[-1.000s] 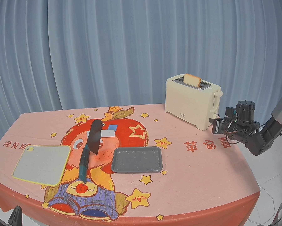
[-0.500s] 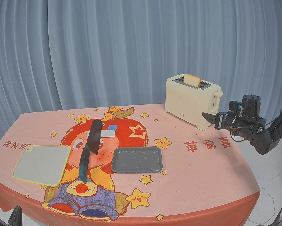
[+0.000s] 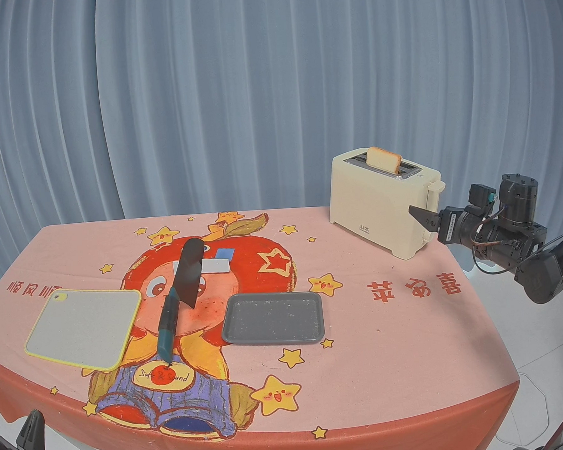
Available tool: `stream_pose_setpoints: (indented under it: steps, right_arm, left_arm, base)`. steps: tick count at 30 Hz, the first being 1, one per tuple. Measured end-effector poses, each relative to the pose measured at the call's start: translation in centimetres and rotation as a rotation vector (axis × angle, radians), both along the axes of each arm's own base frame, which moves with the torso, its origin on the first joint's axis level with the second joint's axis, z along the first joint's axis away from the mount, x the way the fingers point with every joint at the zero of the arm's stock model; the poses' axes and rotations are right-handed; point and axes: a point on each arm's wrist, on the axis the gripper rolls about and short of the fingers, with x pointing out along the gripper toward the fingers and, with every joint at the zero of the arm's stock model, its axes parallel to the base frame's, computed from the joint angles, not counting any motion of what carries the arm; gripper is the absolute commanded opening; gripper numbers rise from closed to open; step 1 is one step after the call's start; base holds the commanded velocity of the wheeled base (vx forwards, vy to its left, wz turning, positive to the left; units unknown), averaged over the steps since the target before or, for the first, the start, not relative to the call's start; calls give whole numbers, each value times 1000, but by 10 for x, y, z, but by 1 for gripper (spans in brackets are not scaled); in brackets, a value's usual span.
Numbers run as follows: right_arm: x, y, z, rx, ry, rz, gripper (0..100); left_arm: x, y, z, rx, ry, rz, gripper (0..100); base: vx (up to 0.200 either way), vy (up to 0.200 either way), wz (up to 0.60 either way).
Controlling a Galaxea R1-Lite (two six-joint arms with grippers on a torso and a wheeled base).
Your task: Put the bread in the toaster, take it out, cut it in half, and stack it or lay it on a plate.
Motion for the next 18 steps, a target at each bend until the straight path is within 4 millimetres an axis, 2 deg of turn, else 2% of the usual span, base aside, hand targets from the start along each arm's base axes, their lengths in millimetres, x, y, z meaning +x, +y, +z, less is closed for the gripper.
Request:
stream_pose_setpoints:
  steps: [7, 18]
  right_arm:
    - [-7, -2, 13, 7, -37, -3, 100]
    - [-18, 1, 23, 12, -59, 13, 100]
  left_arm:
    - [0, 0, 0, 0, 0, 0, 0]
    - [0, 0, 0, 0, 1, 0, 0]
  base:
    - [0, 0, 0]
    - [0, 0, 0]
